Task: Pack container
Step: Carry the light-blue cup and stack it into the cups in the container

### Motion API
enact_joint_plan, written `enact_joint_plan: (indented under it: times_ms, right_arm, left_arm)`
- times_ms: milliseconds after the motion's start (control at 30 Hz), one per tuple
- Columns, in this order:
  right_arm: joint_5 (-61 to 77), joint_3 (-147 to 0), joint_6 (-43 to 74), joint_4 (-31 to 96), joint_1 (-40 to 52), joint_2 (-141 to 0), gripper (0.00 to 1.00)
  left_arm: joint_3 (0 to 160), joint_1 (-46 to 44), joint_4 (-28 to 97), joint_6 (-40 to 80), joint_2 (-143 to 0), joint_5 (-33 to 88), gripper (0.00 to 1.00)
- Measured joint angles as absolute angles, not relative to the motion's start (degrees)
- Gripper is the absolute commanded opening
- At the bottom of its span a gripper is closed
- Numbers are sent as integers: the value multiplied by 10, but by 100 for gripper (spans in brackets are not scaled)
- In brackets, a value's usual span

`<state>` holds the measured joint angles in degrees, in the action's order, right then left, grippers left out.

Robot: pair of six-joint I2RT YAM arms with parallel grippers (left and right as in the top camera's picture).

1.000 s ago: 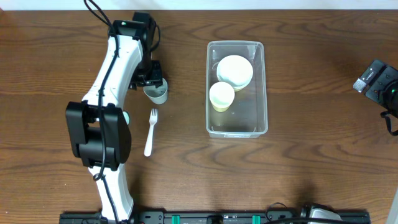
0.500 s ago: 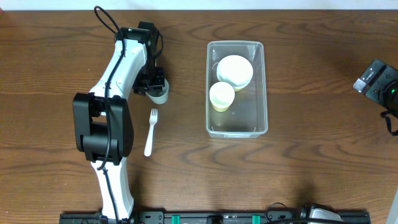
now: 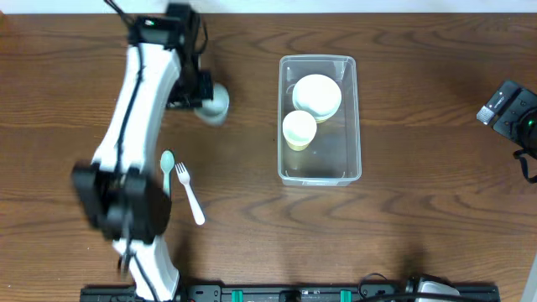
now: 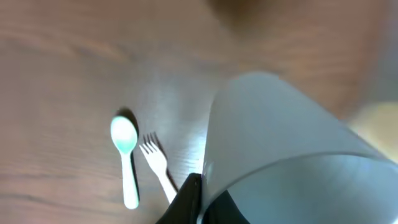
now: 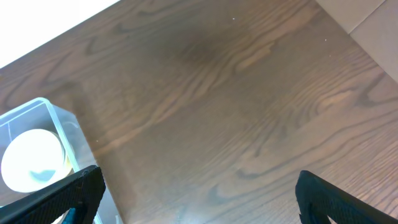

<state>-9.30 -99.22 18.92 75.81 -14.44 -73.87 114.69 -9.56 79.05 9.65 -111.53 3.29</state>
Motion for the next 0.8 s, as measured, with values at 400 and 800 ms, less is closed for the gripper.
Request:
enact_joint_plan:
  times_ms: [400, 800]
  right_arm:
    - [-93, -992, 189, 758, -145, -739, 99]
    - [-93, -992, 189, 758, -145, -739, 99]
  left_arm:
    - [1188, -315, 771, 89, -940, 27, 6]
    - [1129, -349, 738, 90, -1129, -22, 6]
